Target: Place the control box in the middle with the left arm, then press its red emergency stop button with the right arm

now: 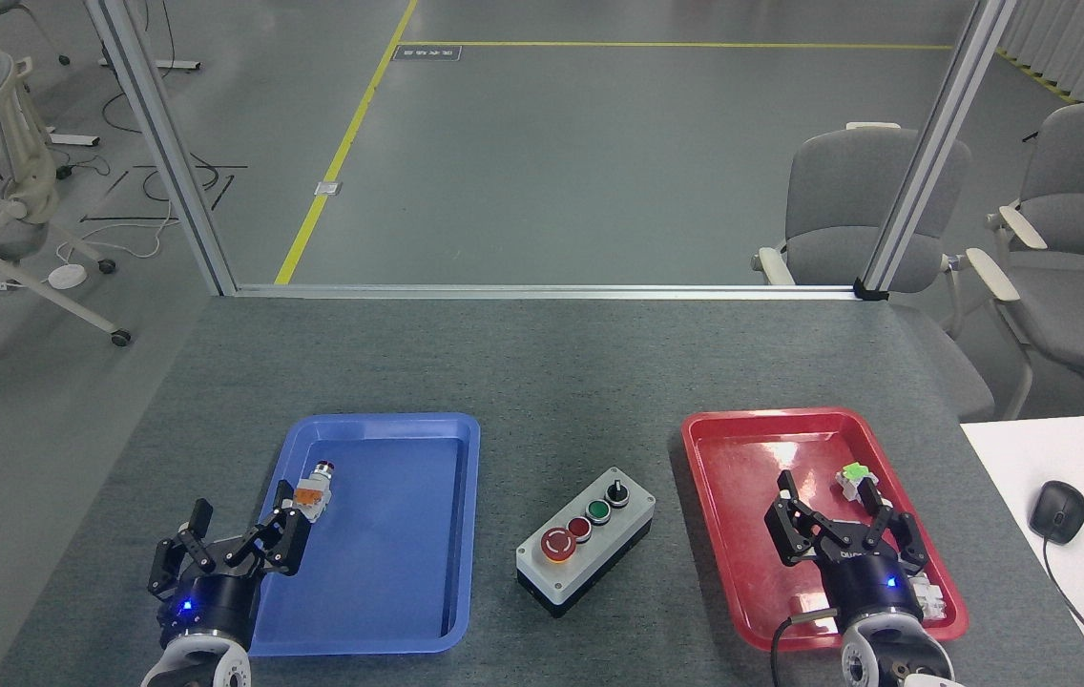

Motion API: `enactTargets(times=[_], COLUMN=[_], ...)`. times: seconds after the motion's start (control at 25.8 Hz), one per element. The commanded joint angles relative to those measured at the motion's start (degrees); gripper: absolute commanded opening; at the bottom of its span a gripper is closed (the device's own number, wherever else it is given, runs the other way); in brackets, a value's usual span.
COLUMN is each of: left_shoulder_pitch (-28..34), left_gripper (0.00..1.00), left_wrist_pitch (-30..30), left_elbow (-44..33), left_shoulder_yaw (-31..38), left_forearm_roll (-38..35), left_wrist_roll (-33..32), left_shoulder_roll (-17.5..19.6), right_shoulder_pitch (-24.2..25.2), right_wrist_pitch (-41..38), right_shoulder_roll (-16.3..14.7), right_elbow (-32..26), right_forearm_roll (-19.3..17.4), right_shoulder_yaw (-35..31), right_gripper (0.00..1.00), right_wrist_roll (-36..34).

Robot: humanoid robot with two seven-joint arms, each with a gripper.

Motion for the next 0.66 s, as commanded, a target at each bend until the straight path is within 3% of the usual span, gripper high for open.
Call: enactTargets(times=[0.0, 0.15, 0.62], left_shoulder_pitch=[0.0, 0.0, 0.0], left_gripper=[0.99, 0.99, 0.99], left_wrist_pitch=[0.0, 0.0, -0.1], left_elbow=[0.0, 0.0, 0.0], left_shoulder_yaw=[0.0, 0.0, 0.0], left_forearm_roll=[0.0, 0.0, 0.0], left_wrist_roll=[0.0, 0.0, 0.0], left_shoulder_roll=[0.0, 0.0, 0.0], right_shoulder_pitch=[0.6, 1.4, 3.1], right_wrist_pitch=[0.0, 0.2, -0.8], right_shoulder_roll=[-0.5, -0.6, -1.0], right_elbow=[-0.1, -0.2, -0.8], right_forearm_roll=[-0.1, 0.1, 0.0], right_shoulder_yaw=[-0.2, -0.1, 0.1], right_gripper=[0.98, 0.98, 0.98], right_wrist_roll=[-2.0, -7.4, -6.9])
